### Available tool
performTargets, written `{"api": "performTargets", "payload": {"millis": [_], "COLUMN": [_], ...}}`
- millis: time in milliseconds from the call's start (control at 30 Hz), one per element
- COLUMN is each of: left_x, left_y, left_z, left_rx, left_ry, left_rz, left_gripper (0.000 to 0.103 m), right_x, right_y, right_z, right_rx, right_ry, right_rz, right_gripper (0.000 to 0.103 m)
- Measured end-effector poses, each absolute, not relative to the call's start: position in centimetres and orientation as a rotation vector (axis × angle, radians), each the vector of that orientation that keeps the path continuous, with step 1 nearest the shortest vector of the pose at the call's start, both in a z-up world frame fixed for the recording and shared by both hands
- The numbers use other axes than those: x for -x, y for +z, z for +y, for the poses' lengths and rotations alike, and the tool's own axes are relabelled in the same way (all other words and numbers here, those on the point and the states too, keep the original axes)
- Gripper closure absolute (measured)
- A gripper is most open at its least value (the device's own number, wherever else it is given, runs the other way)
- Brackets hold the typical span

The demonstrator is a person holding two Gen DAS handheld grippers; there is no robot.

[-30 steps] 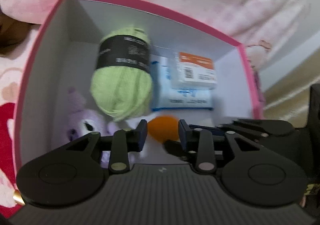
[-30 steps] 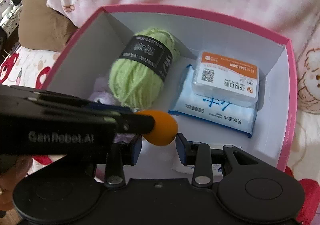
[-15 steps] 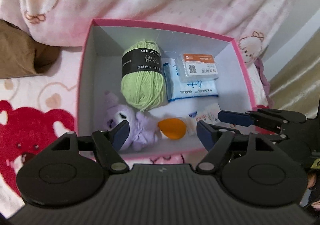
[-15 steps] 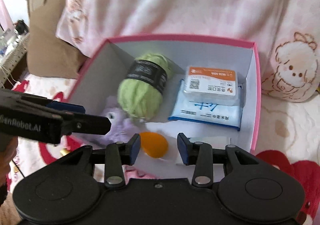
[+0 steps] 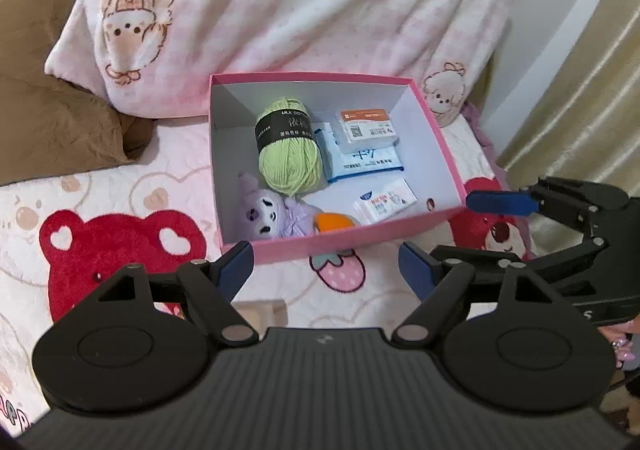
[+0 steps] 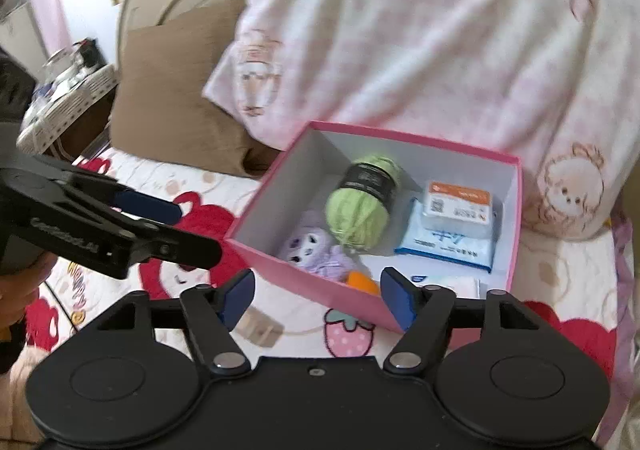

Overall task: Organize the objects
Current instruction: 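Reach the left tool to the gold-capped foundation bottle and close on it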

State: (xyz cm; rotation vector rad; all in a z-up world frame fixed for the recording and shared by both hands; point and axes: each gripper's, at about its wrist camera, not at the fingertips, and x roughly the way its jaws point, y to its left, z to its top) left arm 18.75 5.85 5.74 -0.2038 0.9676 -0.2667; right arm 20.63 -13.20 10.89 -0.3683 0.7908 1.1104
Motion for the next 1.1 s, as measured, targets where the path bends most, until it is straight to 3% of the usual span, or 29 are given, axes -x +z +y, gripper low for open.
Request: {"api": "performTargets", "payload": {"millis": [533,1100], "left_x": [-14.8,-14.9], "left_y": [-1.2,-9.5], "left_z": [11.7,12.4], "left_rx": [0.35,0.42], "left_ry": [-0.14,-0.078], "left_rz": [1.036,0.978], "left_gripper": [0.024,0.026], "right_x": [-11.9,-10.4], "right_y": [6.9,-3.8], "right_z": [-8.2,-3.4], "right_rx": [0.719,0.984], "right_ry": [1.372,1.445], "right_rz": [0.687,0.572], "right_gripper": [0.021,0.021]}}
